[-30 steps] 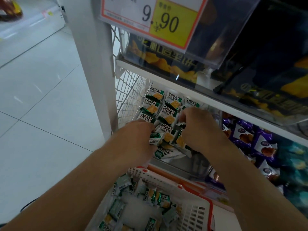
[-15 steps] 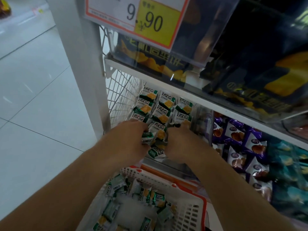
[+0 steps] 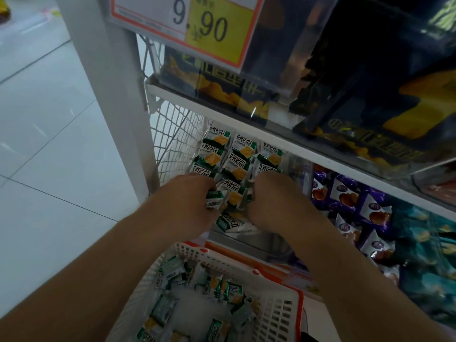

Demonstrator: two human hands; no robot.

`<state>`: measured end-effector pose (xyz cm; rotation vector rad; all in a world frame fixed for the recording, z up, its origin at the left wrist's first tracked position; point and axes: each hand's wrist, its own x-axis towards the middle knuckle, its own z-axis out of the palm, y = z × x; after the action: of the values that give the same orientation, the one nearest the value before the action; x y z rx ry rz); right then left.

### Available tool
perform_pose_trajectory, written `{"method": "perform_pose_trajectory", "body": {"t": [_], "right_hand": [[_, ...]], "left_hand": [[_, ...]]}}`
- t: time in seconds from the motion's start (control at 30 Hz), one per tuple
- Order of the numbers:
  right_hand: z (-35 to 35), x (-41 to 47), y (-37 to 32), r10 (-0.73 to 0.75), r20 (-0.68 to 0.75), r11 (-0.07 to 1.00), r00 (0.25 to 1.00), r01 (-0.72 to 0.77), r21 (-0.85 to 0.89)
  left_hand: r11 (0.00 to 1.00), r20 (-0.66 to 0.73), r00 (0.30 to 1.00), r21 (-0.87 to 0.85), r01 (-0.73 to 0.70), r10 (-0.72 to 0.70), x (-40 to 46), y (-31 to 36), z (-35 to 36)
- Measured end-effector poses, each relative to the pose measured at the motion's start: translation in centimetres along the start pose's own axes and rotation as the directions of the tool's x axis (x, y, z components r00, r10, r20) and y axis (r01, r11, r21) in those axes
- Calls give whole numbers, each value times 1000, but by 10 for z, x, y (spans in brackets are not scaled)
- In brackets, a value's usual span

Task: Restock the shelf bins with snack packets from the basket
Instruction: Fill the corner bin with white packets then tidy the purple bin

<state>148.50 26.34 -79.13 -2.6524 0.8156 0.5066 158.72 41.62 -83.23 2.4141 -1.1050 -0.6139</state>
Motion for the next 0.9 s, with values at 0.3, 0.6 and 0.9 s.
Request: {"method": "perform_pose_trajectory", "body": {"t": [0.3,0.6,0.9], "right_hand": [[-28,4,2,39,-152,999,988,-43,-27],[20,12,-1,65,-64,998,996,-65,0],[20,7,-4,75,-42,991,996,-79,-105]], "left_hand": [[999,12,1000,-25,27,-27,-1,2,-1],[1000,1,1000,4,-3,3,0,1,0],[1000,-11,1000,11,-13,13,2,-1,3]]}}
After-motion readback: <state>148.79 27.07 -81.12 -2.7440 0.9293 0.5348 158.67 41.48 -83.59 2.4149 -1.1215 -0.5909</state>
